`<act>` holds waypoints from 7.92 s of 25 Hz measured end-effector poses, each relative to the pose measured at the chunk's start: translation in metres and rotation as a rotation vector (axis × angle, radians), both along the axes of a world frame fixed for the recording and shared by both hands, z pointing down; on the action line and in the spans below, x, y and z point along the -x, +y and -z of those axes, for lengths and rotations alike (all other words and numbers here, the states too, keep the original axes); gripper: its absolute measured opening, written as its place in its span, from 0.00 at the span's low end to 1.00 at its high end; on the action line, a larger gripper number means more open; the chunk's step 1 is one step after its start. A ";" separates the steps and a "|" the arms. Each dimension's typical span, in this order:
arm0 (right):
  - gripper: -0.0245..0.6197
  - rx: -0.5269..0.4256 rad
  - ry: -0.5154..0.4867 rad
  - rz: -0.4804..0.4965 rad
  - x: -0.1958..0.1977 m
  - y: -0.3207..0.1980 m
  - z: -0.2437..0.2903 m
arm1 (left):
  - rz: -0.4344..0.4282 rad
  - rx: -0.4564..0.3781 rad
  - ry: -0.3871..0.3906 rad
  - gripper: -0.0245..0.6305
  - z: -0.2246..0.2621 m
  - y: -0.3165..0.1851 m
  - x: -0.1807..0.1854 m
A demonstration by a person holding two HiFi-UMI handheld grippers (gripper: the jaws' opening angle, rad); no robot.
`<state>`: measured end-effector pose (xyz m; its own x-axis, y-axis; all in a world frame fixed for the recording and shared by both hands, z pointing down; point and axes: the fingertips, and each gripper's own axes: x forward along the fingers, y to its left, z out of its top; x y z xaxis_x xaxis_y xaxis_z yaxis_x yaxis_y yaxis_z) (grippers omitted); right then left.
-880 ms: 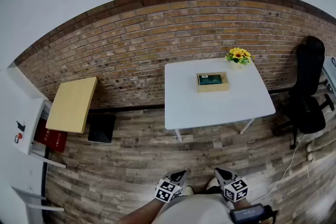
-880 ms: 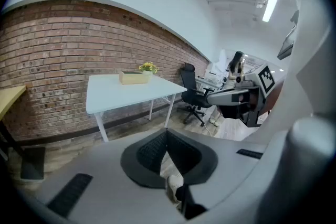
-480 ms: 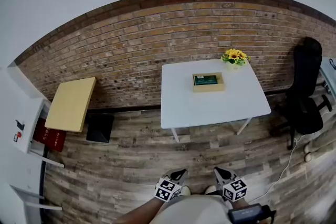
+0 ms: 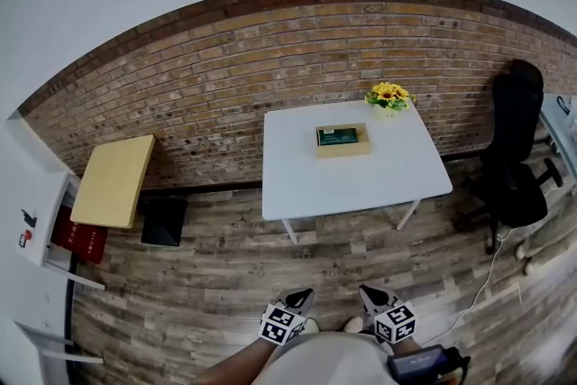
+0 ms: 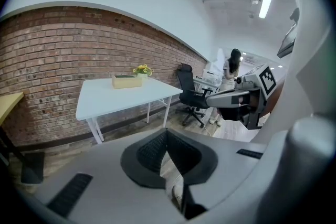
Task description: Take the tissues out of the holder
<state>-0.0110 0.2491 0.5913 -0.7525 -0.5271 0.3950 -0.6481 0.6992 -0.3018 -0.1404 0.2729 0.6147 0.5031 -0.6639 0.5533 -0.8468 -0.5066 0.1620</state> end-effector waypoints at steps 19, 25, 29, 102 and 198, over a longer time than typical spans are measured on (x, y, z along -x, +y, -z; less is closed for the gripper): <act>0.05 -0.001 -0.012 -0.024 -0.046 -0.011 -0.004 | -0.009 0.014 -0.033 0.05 0.005 -0.005 -0.043; 0.05 0.006 -0.018 -0.004 -0.054 -0.011 -0.005 | 0.001 0.013 -0.035 0.05 0.006 -0.006 -0.053; 0.05 0.006 -0.026 0.011 -0.058 -0.016 -0.006 | 0.013 0.016 -0.043 0.05 0.005 -0.008 -0.057; 0.05 -0.010 0.037 -0.073 0.027 -0.309 -0.003 | 0.024 0.011 -0.029 0.05 -0.004 -0.286 0.062; 0.05 0.156 -0.054 -0.243 -0.078 -0.460 -0.052 | -0.849 0.428 -0.778 0.41 -0.060 -0.585 0.019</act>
